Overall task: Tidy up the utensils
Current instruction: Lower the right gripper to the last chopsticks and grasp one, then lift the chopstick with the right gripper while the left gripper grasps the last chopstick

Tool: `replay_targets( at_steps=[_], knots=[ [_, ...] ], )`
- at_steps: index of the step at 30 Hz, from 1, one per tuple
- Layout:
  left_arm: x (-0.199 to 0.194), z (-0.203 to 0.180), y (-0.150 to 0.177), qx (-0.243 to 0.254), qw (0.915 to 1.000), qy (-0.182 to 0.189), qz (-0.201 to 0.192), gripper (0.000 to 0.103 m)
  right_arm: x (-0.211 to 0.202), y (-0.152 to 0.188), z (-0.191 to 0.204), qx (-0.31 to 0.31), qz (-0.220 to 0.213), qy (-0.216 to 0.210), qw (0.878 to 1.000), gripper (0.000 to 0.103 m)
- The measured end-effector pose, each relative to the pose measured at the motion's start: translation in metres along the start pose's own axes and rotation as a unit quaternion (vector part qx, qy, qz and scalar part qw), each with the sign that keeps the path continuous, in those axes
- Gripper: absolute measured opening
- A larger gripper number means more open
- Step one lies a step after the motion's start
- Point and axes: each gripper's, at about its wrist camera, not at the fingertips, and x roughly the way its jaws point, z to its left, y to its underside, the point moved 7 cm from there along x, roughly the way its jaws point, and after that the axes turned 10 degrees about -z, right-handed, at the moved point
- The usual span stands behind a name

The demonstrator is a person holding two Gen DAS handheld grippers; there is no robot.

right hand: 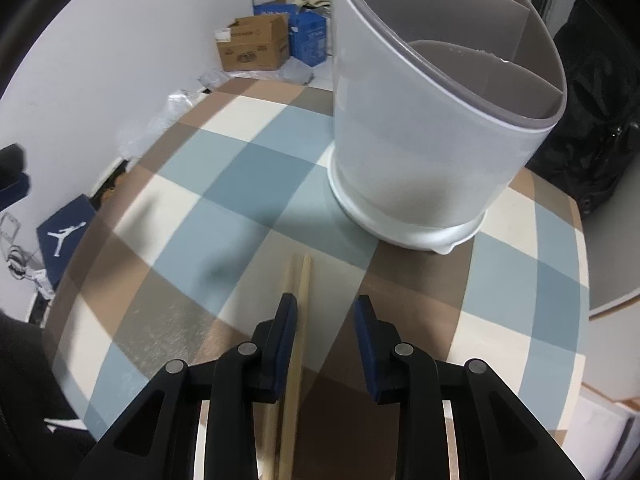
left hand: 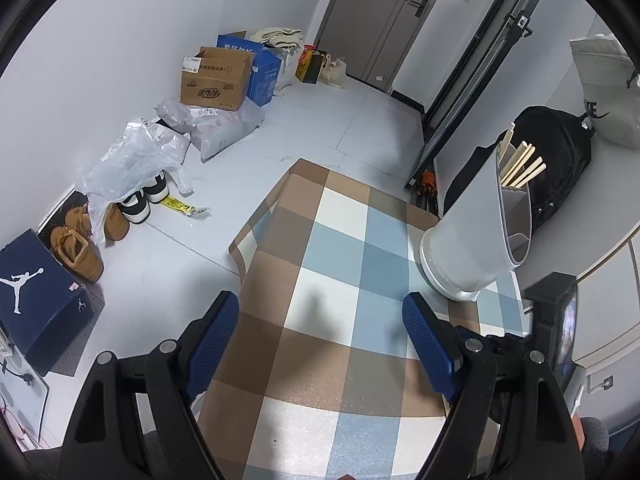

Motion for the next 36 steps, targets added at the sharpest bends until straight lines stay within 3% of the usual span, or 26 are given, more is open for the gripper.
replay_targets(
  at_steps=[11, 13, 16, 20, 26, 36],
  knots=[
    [0.001, 0.002, 0.002, -0.002, 1.0000, -0.003, 0.008, 0.081, 0.007, -0.016, 0.002, -0.001, -0.002, 0.011, 1.000, 0.026],
    [0.000, 0.002, 0.001, -0.001, 1.0000, -0.002, 0.006, 0.081, 0.009, -0.016, 0.003, 0.005, -0.003, 0.011, 1.000, 0.023],
    [0.000, 0.004, 0.001, -0.004, 0.9999, -0.005, 0.008, 0.081, 0.010, -0.016, 0.004, 0.009, -0.005, 0.005, 1.000, 0.004],
    [0.004, 0.000, 0.004, -0.008, 0.9998, 0.003, 0.018, 0.081, 0.000, -0.010, 0.003, 0.012, -0.009, -0.004, 1.000, 0.004],
    [0.015, -0.016, 0.020, 0.012, 0.9984, 0.011, 0.053, 0.081, -0.042, -0.020, -0.013, 0.056, -0.061, -0.022, 0.996, 0.004],
    [0.025, -0.053, 0.047, 0.066, 0.9924, 0.020, 0.102, 0.081, -0.118, -0.031, -0.059, 0.134, -0.141, -0.066, 0.979, 0.004]
  ],
)
